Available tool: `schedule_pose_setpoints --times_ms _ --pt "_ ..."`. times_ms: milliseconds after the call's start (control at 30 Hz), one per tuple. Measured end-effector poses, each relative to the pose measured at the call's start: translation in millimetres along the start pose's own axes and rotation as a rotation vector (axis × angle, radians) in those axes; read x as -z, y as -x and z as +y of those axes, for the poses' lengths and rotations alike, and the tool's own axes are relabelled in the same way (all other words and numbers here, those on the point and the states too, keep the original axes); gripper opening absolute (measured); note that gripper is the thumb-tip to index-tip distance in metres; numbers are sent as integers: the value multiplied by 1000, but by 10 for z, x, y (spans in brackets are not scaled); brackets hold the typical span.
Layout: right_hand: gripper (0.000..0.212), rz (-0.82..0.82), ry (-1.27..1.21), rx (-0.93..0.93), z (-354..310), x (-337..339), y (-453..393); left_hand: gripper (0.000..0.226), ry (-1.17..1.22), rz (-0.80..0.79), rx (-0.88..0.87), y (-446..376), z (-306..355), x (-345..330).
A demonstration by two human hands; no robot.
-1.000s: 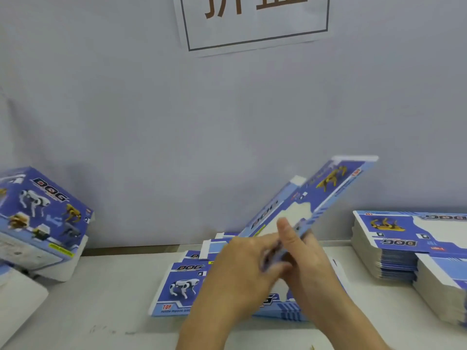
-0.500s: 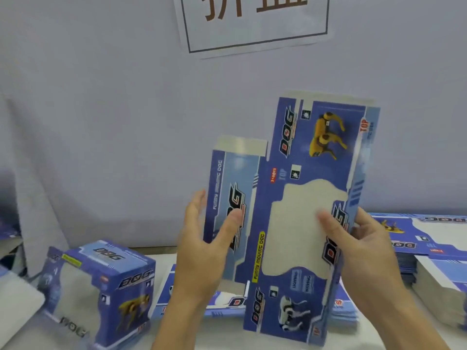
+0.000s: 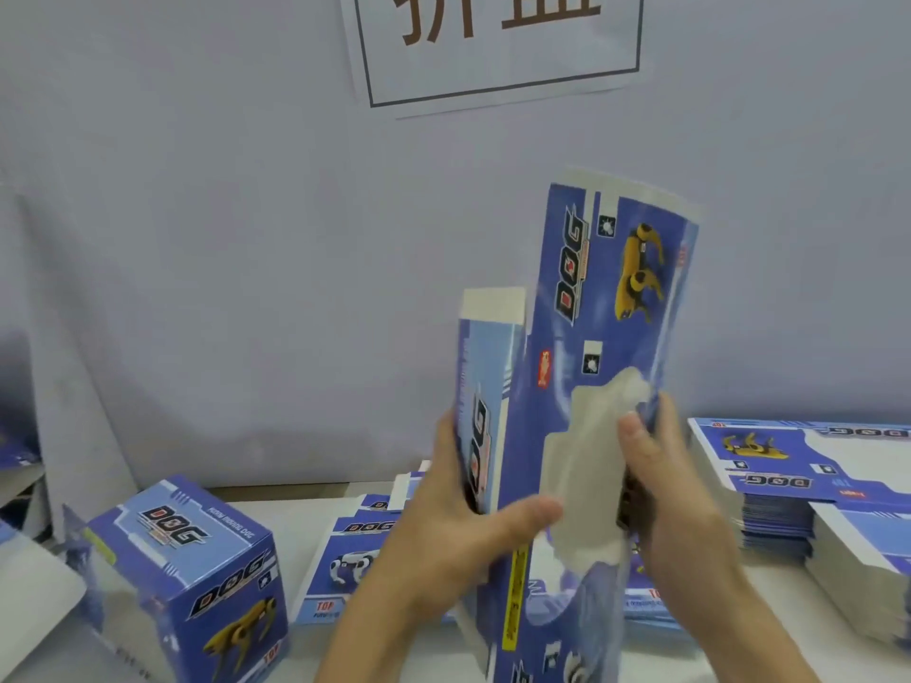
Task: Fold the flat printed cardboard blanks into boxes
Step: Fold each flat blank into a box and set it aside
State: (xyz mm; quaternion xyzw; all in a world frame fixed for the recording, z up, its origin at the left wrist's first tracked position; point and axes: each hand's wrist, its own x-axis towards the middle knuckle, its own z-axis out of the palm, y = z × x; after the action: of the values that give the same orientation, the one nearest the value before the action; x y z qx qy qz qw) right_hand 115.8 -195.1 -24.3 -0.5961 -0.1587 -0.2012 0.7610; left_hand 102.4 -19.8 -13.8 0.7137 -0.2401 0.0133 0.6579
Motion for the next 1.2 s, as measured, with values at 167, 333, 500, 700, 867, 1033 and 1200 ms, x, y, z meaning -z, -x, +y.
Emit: schedule_pose_setpoints --times_ms 167,333,500,700,867,1033,1200 --pt "73 38 26 93 -38 -110 -44 53 -42 -77 -40 3 38 -227" --pt "68 108 -15 -8 48 6 114 57 -85 261 -131 -69 27 -197" --pt "84 207 382 119 -121 -135 92 67 -138 594 -102 -96 39 -149" --pt "103 55 433 126 -229 -310 139 43 -68 257 -102 -69 72 -198" --pt "107 149 271 44 -282 -116 92 47 83 -19 -16 -82 79 -151" --pt "75 25 -157 -40 -306 2 93 64 91 129 -49 -102 43 -17" --pt "86 -215 -526 -254 -330 -9 224 105 282 31 15 -47 7 100"
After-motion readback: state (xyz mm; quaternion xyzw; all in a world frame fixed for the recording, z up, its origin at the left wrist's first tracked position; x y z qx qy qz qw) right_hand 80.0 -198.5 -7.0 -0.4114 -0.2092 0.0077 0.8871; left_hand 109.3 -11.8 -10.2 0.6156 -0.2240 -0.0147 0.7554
